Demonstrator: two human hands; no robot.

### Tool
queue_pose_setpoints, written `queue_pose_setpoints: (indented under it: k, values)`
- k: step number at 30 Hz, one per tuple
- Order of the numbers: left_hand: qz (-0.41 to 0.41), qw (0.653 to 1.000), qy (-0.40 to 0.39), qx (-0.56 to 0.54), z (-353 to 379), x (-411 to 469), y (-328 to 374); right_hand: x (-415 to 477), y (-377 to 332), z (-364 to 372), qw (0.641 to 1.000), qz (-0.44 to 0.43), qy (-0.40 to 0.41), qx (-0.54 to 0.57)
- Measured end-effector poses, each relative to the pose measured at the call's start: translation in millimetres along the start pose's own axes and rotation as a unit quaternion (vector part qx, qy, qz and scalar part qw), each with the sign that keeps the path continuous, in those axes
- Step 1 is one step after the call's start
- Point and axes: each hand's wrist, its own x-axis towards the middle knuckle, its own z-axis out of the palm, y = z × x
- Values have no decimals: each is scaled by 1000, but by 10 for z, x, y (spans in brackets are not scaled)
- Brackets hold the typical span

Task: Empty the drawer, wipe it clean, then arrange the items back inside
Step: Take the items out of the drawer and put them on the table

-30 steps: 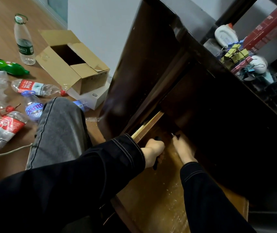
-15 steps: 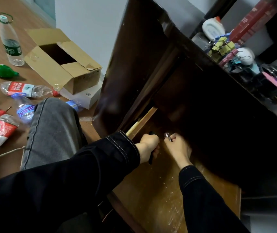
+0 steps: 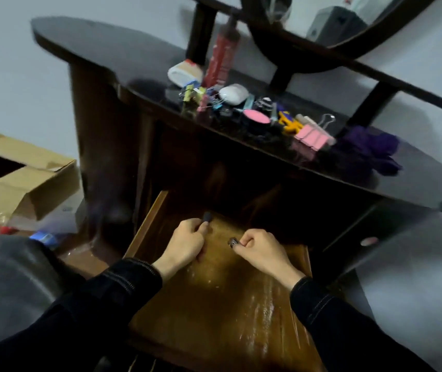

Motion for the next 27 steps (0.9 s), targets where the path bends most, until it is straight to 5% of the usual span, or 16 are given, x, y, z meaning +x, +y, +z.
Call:
queue_pose_setpoints:
  k: [6,14,20,27]
  values:
    - [226,953,41,198,-23,-364,722,-428,56,-669,996,-29,56,68]
    - [436,889,99,98,-49,-395,1948,-724,-131,-1664,928,-157,227,250]
    - [395,886,110,217,96,49,2456,-326,-54,-2119,912,-85,316,246]
    - [383,879,68,277,279,269,2454,158,154,-2287,954,41,276,114]
